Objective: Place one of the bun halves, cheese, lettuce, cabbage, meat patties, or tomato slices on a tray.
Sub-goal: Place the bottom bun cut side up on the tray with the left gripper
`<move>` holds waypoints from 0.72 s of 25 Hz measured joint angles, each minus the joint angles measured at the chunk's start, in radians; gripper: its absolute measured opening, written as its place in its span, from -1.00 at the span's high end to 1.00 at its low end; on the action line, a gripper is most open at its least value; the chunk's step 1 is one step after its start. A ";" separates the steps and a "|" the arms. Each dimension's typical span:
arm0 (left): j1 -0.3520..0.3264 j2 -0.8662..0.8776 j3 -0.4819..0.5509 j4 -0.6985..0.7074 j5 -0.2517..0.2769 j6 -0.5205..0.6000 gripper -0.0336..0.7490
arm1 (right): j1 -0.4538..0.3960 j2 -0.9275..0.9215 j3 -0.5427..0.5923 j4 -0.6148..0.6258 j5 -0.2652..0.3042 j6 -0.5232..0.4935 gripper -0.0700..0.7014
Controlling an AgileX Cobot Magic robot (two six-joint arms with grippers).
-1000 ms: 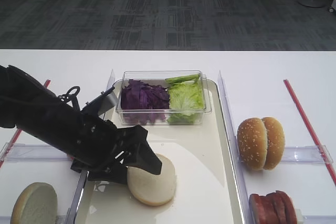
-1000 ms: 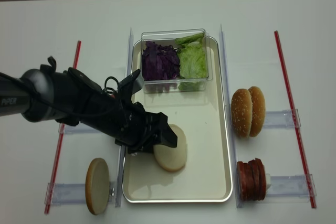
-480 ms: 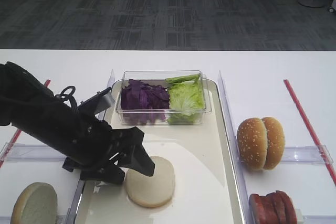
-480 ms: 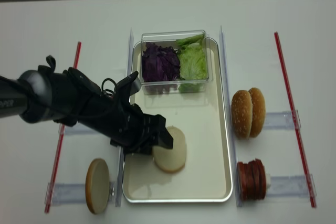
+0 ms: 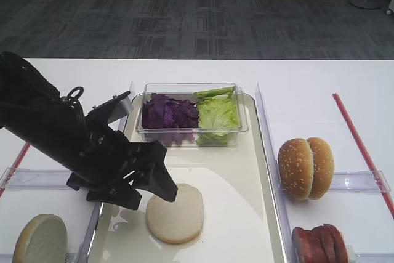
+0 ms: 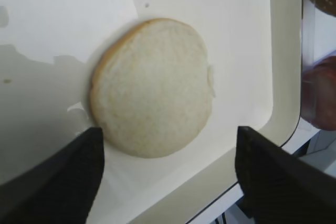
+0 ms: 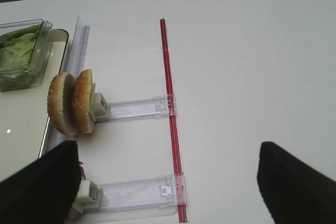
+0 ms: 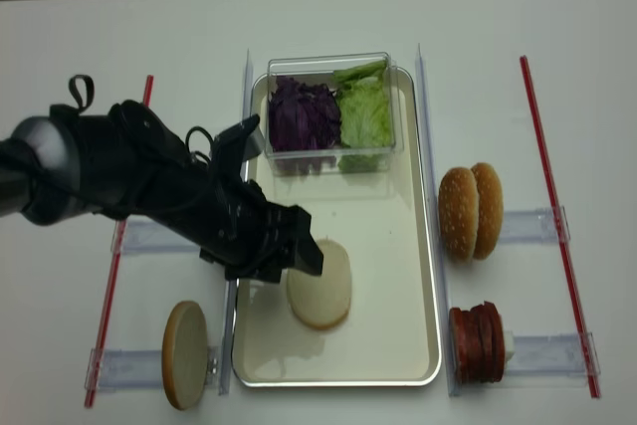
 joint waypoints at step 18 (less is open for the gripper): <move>0.000 -0.122 -0.021 0.275 0.096 -0.206 -0.33 | 0.000 0.000 0.000 0.000 0.000 0.000 -0.97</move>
